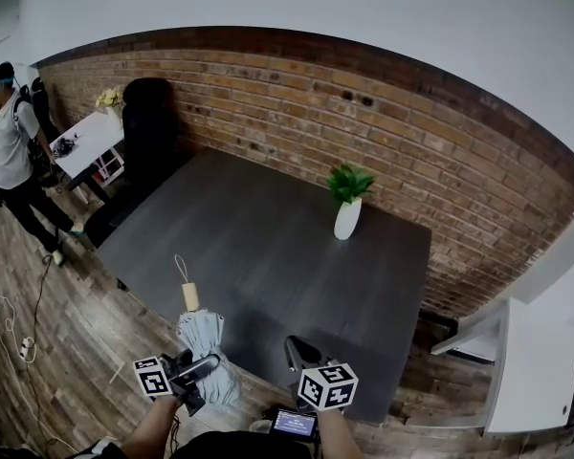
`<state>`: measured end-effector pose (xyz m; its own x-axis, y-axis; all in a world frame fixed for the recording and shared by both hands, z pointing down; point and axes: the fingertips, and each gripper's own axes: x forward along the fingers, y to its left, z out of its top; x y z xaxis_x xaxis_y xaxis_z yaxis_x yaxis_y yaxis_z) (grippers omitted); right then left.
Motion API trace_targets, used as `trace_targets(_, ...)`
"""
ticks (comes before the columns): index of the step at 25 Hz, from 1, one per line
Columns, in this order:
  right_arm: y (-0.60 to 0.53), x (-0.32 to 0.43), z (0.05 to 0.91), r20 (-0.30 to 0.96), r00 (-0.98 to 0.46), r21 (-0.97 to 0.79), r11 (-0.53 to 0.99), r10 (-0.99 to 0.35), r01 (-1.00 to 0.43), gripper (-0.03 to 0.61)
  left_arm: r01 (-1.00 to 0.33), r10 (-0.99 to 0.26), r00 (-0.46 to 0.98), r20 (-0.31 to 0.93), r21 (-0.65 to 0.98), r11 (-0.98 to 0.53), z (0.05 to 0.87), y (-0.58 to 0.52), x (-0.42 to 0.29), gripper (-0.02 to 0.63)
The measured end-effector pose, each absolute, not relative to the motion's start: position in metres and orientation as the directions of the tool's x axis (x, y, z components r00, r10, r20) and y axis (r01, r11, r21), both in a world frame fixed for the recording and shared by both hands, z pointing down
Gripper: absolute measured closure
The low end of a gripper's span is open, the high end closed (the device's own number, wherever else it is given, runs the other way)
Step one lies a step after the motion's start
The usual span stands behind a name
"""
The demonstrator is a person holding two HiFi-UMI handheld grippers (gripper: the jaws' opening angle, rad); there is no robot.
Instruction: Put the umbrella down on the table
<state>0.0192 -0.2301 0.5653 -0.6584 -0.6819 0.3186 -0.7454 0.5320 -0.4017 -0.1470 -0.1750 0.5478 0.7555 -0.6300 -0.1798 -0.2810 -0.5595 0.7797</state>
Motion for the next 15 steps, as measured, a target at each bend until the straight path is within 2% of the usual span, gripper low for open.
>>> trace_targets(15, -0.269, 0.041, 0.58, 0.326, -0.64, -0.429, 0.494, -0.696, -0.756, 0.571, -0.286, -0.629, 0.765, -0.137, 0.803, -0.523, 0.568, -0.216, -0.133, 0.285)
